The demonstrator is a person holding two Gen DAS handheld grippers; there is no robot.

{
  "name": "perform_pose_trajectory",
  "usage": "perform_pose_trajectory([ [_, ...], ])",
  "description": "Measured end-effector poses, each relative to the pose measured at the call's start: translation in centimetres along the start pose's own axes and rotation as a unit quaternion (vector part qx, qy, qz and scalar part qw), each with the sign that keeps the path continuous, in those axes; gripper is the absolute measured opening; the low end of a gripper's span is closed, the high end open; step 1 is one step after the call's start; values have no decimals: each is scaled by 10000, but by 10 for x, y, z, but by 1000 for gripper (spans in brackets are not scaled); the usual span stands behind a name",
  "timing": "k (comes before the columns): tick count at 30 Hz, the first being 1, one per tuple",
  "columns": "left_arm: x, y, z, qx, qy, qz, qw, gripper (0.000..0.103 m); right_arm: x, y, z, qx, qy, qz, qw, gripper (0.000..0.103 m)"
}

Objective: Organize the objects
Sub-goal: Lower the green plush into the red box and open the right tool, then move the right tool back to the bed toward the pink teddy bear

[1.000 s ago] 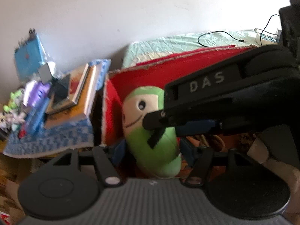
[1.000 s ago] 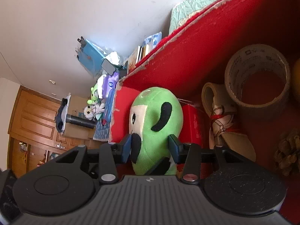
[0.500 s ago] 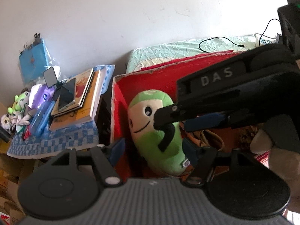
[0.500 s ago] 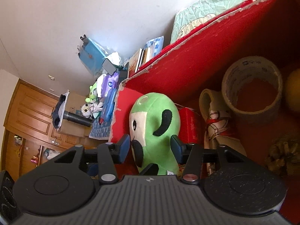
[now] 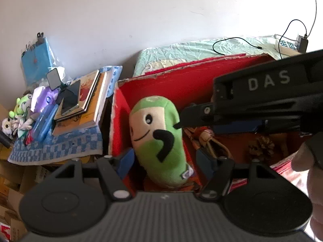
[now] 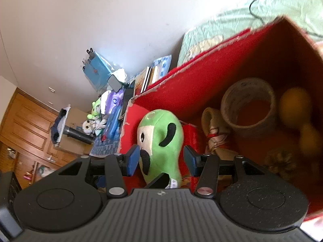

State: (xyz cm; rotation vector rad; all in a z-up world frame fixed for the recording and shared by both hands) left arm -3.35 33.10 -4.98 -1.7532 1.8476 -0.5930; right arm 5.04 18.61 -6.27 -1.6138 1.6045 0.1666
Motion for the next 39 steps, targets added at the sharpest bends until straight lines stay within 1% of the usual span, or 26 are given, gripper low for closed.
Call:
perform_pose_trajectory([
  [5,11,-2,-6,-24,-66,9,10000,72,4,2,-16,240,227,-114,9994,52],
  [12,32,-4,-14,-115,-84,0,9999,72,10,7,-46,623,402,-279,9969,52],
  [19,63,-10,-24,-98,-108,39,9999,72,24,6,-80,952,542,-372,9933,52],
  [26,98,-18,-27,-141,-30,15,9999,72,45,2,-111,1151,631,-407,9905,52],
  [30,124,-23,-28,-136,-40,81,9999,72,62,0,-126,1180,681,-377,9900,52],
  [33,140,-28,-28,-148,23,89,9998,72,75,-2,-137,1210,701,-329,9896,52],
  [39,170,-42,-31,-39,61,172,9998,72,99,-8,-163,1354,716,-268,9878,52],
])
Point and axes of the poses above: each gripper's, at about its wrist camera, not at the fingertips, and z roughly the way its jaws point, x to its right, y to its underside, the point moved 4 cm from there along z, roughly the way its jaws point, and after that the axes turned 9 degrees about y, right-handed, at the moved point
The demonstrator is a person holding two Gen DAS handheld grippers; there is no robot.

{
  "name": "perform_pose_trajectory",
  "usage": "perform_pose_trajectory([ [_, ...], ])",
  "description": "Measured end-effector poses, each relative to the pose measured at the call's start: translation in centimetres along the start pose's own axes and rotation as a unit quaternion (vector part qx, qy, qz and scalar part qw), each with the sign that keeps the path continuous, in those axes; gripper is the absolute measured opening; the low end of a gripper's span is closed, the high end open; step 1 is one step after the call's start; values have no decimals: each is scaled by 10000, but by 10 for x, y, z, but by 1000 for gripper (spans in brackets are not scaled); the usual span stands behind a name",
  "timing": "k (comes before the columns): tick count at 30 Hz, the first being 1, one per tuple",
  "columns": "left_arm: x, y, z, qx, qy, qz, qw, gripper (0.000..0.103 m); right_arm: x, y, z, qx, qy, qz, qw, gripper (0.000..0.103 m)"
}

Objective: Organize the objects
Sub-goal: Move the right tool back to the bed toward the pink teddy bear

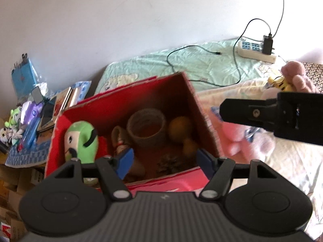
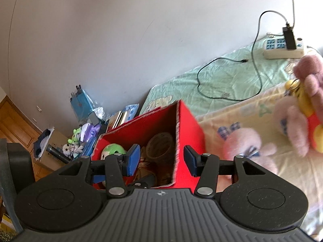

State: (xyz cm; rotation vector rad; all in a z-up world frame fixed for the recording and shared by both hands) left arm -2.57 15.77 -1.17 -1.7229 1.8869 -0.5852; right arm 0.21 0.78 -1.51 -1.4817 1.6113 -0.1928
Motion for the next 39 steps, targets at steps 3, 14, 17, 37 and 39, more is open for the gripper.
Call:
perform_pose_trajectory([
  [3,16,-5,0,39,17,67,10000,73,14,-6,-8,49,43,51,10000,52],
  [14,80,-13,10,21,199,301,9993,75,67,-16,-32,67,226,197,9995,52],
  [17,95,-16,15,-12,250,344,9991,76,81,-18,-37,60,285,225,9993,52],
  [37,172,-20,42,-293,546,615,9962,80,157,-23,-62,25,597,564,9966,52],
  [39,178,-21,46,-343,598,628,9956,80,164,-24,-64,34,620,607,9962,52],
])
Point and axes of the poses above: each gripper's, at about its wrist camera, not at the fingertips, and z roughly the way its jaws point, x to its right, y to its underside, the point moved 4 cm from there along z, roughly the way its jaws point, and after that the axes turned 9 degrees about y, right-handed, at the moved point
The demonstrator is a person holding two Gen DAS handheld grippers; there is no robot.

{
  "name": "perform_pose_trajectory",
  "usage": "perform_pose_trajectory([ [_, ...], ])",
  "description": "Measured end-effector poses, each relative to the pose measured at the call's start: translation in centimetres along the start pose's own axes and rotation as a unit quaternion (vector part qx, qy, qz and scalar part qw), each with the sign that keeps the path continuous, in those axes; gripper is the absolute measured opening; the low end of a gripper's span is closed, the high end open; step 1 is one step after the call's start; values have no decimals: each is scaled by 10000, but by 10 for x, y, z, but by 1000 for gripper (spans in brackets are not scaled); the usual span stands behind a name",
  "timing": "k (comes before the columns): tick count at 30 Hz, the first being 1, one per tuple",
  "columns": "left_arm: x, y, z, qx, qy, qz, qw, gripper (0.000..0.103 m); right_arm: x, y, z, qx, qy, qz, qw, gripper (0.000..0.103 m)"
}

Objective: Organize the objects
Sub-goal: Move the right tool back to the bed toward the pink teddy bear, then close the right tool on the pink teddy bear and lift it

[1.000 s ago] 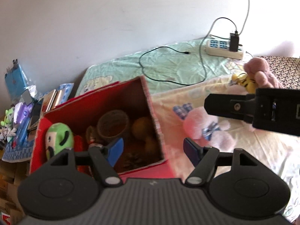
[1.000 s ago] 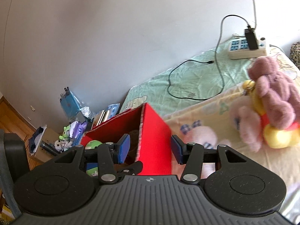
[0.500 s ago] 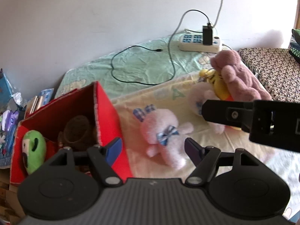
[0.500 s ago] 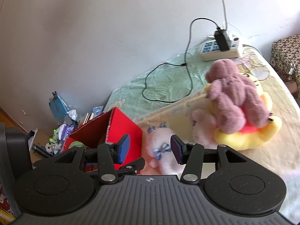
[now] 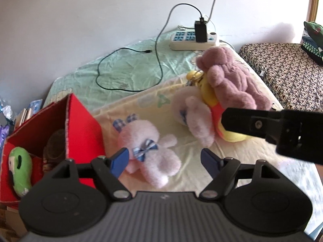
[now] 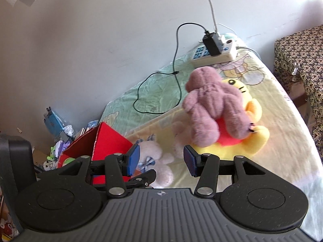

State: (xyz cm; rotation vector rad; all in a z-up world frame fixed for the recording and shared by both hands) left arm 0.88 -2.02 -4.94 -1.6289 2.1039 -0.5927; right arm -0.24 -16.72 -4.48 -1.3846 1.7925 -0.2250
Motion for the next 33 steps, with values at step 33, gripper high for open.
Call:
perform_pose_trajectory([
  [33,48,-55,61,125,1838,-251,9826,80,108,-58,51,57,113,1045,9944,51],
])
Point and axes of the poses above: each gripper's, at about its wrist camera, not at the fingertips, and z roughly the way its jaws point, x to its right, y to its underside, the point moved 4 cm from there along z, roughly the way its jaws point, and after that the axes turned 9 degrees about y, right-handed, at the moved point
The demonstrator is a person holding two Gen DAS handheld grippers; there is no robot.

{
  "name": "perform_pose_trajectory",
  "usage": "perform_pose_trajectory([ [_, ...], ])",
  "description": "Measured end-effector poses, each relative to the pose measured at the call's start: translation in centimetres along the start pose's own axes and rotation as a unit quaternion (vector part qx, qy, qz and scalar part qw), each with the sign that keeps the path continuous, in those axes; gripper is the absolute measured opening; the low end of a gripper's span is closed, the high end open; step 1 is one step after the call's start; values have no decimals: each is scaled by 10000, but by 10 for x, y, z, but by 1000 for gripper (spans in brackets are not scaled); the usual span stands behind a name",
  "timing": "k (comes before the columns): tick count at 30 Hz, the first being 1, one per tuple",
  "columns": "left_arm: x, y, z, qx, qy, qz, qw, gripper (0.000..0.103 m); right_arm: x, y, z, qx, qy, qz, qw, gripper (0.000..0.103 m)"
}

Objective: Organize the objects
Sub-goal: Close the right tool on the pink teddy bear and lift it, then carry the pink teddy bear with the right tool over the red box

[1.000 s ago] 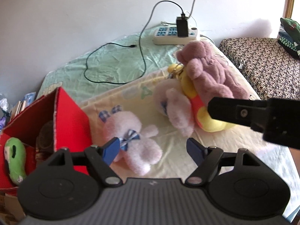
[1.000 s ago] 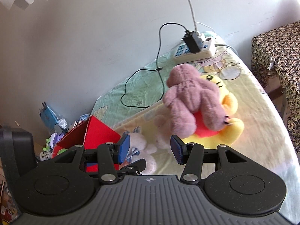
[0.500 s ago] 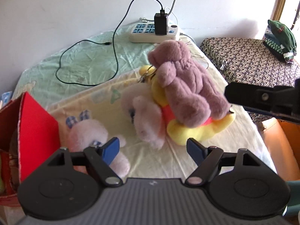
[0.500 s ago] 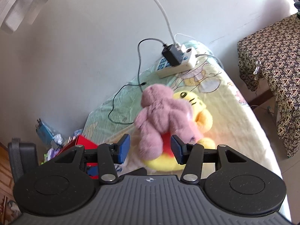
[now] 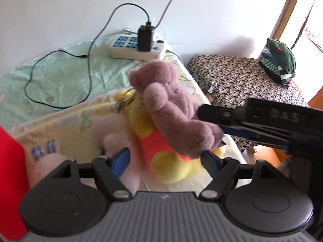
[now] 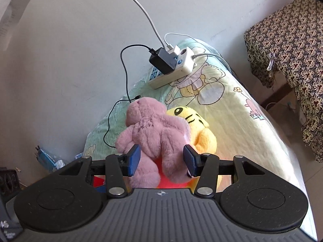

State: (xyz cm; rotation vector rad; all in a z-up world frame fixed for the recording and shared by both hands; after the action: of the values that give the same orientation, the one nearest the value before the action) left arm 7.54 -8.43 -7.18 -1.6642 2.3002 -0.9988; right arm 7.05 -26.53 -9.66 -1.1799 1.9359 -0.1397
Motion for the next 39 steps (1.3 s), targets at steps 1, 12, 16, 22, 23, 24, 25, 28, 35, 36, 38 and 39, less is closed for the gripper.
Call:
perform_pose_trajectory([
  [1,0,-1,1,4,87,-14,10000,79,1,-1,3,-28,-35,32,10000,51],
  [12,-8,-11,9,197,444,-1,9988,85,3,-4,34,-308,-429,235,9983,52],
  [16,-19,-14,19,81,610,-292,9977,79,0,-4,37,-319,-574,182,9977,52],
  [22,-21,-17,23,153,550,-304,9979,71,-6,-2,40,-403,-704,33,9967,47],
  [23,-22,-17,22,167,558,-322,9978,70,-6,-2,39,-399,-709,-1,9967,47],
  [24,-23,-16,21,178,556,-326,9978,69,-6,-2,39,-406,-721,-21,9966,45],
  [25,-23,-17,20,187,550,-326,9978,69,-6,-2,38,-425,-741,-33,9963,44],
  [28,-23,-17,16,238,524,-319,9978,68,-8,1,33,-439,-817,-124,9956,42],
  [35,-15,-15,-6,477,446,-174,9977,68,-19,5,17,-371,-947,-276,9944,40],
  [36,-14,-14,-10,520,436,-167,9976,68,-21,6,14,-344,-972,-308,9942,40],
  [38,-13,-13,-19,623,417,-144,9971,68,-27,8,7,-290,-1016,-377,9937,39],
  [39,-13,-12,-24,675,403,-140,9968,68,-30,9,4,-270,-1035,-410,9934,39],
])
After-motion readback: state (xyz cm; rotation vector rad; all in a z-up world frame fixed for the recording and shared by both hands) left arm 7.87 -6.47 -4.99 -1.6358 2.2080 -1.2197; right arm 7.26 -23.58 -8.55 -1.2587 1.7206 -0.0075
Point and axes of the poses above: each gripper's, at about its wrist camera, not at the fingertips, and z roughly the way its jaws point, x to its right, y to its underside, the point moved 4 cm from there along z, roughly the way its jaws point, and after that the axes turned 9 degrees about y, right-handed, at the moved point
